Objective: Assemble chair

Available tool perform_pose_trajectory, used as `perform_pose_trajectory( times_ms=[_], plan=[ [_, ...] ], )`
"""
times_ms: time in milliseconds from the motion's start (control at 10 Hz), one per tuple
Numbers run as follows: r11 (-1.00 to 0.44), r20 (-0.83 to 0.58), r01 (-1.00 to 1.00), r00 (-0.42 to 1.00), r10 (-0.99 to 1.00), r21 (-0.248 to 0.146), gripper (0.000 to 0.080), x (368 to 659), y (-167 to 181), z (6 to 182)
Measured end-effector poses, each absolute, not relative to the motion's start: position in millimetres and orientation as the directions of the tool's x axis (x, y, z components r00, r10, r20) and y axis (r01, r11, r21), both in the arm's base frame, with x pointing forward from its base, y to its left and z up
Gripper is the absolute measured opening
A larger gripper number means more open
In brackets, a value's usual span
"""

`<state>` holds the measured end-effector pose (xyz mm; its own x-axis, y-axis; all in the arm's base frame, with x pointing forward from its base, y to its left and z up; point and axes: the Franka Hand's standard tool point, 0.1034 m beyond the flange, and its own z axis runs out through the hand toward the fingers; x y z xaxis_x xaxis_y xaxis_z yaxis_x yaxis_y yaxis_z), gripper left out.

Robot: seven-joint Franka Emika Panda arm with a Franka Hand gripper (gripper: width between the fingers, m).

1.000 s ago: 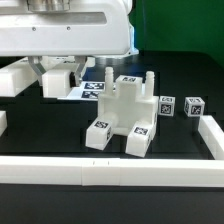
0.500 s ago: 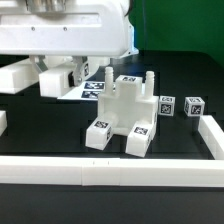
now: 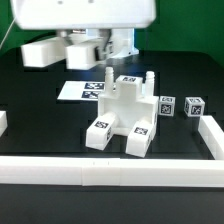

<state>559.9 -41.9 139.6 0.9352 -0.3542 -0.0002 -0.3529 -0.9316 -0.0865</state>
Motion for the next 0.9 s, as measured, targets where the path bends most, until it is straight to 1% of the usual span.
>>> perform_pose_trajectory(
  times_ms=[200,300,600,700,800,900],
  plan=[
    [-0.93,-0.008,-0.361,0.933,-0.361,-0.077,0.0284,570.4,-7.3,141.3],
    [-0.933,-0.005,-0.352,0.936,-0.352,-0.078,0.0284,573.9,0.3,140.3],
    [-0.933,-0.008,-0.351,0.936,-0.351,-0.077,0.0284,572.8,-1.0,138.0],
    [-0.934,-0.005,-0.351,0.936,-0.352,-0.072,0.0284,572.8,2.3,136.8],
    [-0.943,0.0,-0.327,0.945,-0.328,-0.06,0.0284,571.8,14.6,134.3],
    [-0.948,-0.004,-0.314,0.949,-0.315,-0.057,0.0284,570.8,22.0,131.8]
  ],
)
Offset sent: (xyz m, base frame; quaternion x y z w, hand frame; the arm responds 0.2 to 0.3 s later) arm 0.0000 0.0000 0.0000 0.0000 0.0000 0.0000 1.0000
